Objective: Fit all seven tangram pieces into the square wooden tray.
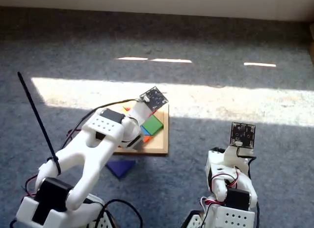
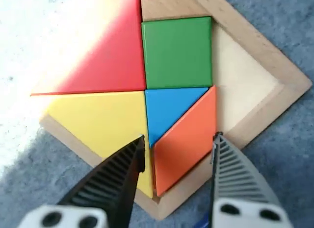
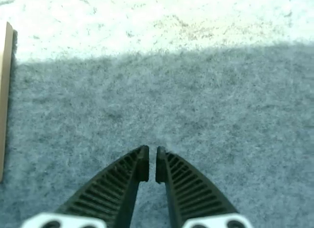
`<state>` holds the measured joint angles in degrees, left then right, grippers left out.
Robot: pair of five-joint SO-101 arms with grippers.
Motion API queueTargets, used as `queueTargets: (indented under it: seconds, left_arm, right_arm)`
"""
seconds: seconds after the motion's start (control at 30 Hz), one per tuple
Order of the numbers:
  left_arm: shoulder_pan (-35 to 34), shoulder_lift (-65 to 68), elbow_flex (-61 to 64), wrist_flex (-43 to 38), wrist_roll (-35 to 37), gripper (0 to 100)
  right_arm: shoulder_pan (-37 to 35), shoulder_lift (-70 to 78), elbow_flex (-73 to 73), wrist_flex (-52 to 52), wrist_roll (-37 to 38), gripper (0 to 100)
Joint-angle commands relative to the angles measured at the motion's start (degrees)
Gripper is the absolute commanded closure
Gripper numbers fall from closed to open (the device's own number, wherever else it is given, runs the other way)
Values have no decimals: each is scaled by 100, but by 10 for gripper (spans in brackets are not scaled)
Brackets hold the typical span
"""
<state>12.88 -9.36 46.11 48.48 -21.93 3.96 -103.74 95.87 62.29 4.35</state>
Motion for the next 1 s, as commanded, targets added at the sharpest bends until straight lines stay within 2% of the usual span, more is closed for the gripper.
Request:
queueTargets:
  seconds: [0.0, 0.33, 0.4, 0.53, 0.77, 0.97]
  left_arm:
    - [-514, -127, 57, -158, -176, 786]
    - [-532, -145, -690, 774, -149, 787]
    - [-541, -198, -884, 967, 53, 787]
    - [-444, -884, -1007, 1433, 185, 787]
    - [-154, -2589, -664, 2338, 193, 783]
    - [-163, -3125, 330, 2585, 158, 771]
  right_arm:
    - [57, -48, 804, -127, -26, 957]
    - [57, -48, 804, -127, -26, 957]
    - [57, -48, 804, -127, -26, 957]
    - [57, -48, 804, -127, -26, 957]
    - [57, -48, 804, -127, -26, 957]
    - [57, -48, 804, -127, -26, 957]
